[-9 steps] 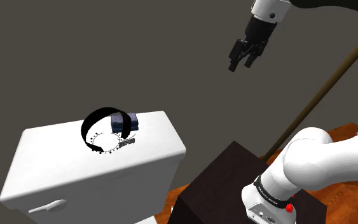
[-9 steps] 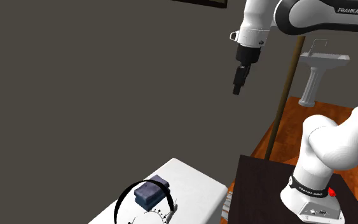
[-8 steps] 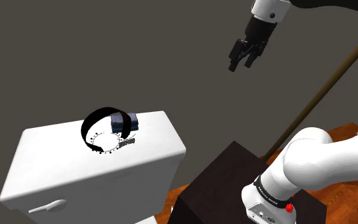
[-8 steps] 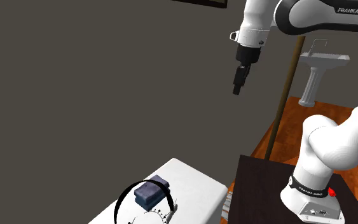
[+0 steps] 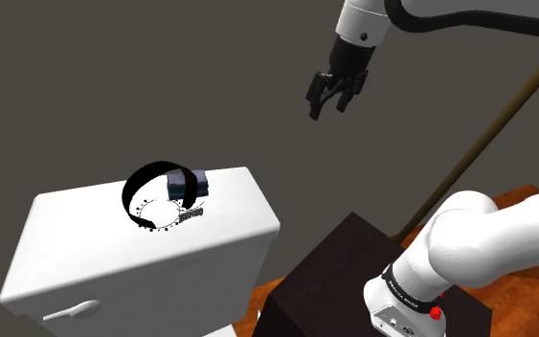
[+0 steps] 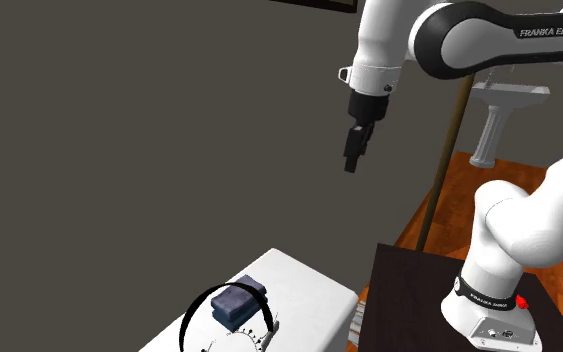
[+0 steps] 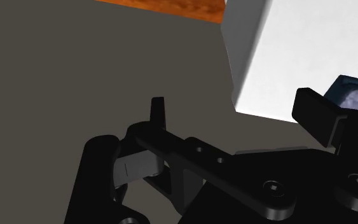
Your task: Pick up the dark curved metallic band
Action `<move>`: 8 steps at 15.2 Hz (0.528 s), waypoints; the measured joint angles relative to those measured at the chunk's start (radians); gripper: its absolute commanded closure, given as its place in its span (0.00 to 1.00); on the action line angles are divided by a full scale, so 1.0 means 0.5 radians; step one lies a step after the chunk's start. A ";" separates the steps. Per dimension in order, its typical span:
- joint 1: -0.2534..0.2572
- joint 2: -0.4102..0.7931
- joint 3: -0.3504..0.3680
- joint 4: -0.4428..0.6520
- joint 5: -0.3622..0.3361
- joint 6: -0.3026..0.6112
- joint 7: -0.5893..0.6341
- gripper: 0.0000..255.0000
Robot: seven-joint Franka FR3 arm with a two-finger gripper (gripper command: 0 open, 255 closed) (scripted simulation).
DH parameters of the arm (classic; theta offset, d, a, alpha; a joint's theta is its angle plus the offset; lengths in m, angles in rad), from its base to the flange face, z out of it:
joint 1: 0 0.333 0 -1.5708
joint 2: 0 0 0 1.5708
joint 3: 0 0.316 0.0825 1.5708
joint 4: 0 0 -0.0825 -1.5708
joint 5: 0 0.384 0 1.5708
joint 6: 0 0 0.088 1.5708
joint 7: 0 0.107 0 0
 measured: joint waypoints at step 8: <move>0.058 0.405 0.308 0.169 0.043 0.198 0.335 0.00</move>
